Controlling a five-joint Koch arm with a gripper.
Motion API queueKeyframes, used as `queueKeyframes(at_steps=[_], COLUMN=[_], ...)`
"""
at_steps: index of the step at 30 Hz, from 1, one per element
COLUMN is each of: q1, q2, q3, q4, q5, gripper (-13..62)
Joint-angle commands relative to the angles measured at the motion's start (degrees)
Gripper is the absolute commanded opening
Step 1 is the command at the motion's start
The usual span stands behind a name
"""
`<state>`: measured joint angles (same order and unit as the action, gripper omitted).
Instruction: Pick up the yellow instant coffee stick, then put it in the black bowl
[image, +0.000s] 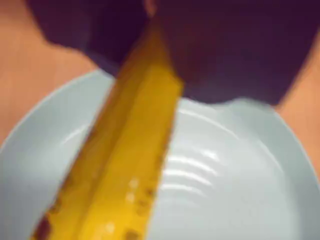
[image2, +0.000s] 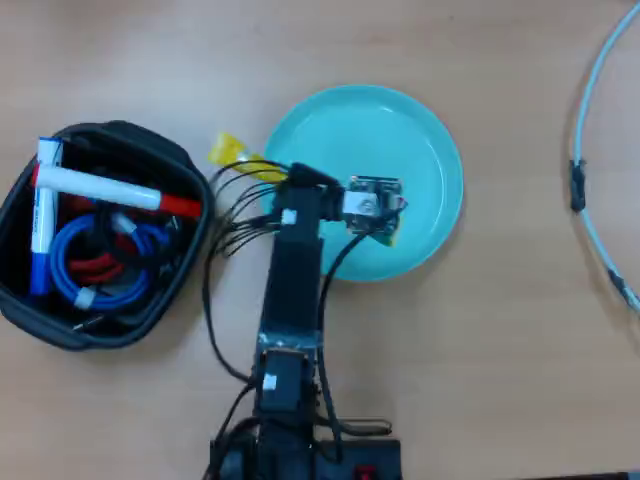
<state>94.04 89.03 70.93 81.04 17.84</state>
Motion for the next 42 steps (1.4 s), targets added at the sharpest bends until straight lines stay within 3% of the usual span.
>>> queueKeyframes(at_steps=[1,25,42], q1=[-3.6,-42.98,-55.37], q2=[3.69,4.66,-8.44], q3=[-2.29,-2.02,-1.85], q4=[-4.83,-18.81,-31.9], q5=[0.79,0.09,-0.18], gripper=[-6.2,-6.1,-6.2])
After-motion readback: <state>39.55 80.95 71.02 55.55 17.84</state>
